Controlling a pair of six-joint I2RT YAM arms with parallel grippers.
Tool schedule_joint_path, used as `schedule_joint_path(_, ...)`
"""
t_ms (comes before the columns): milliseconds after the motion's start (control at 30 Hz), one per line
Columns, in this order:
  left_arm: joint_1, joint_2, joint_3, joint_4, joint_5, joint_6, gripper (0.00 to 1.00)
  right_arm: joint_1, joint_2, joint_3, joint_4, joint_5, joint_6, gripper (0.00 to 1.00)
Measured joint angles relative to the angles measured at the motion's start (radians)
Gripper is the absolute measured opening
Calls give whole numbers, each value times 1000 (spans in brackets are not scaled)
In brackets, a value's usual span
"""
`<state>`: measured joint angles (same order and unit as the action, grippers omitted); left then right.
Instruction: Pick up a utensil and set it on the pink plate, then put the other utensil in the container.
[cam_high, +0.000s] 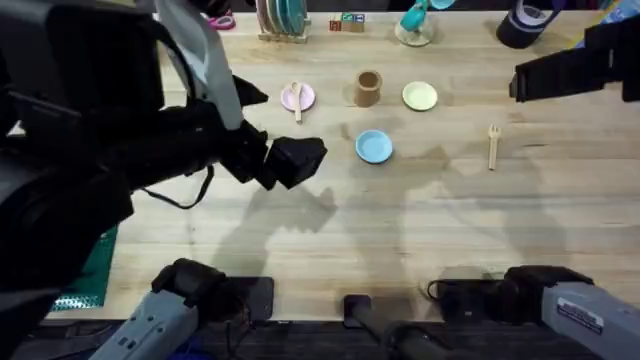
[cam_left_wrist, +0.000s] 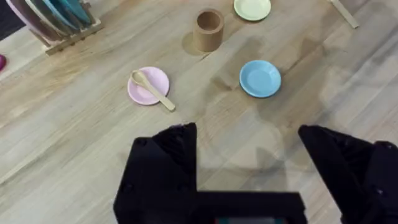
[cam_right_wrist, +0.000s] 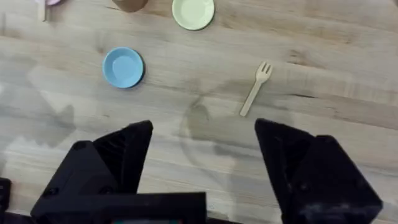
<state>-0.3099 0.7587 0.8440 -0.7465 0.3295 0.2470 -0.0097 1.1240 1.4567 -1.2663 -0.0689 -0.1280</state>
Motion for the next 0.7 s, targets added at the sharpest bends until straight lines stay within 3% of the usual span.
schedule_joint_path(233,0,52,0,28,0,-1,995,0,27,0,-4,0,0,998)
schedule_joint_path(467,0,96,0,90,15,-1,995,0,130,-1,13,2,5,998)
schedule_joint_path(700,0,106,0,152,27,-1,996,0,200,-67,123,82,106,998)
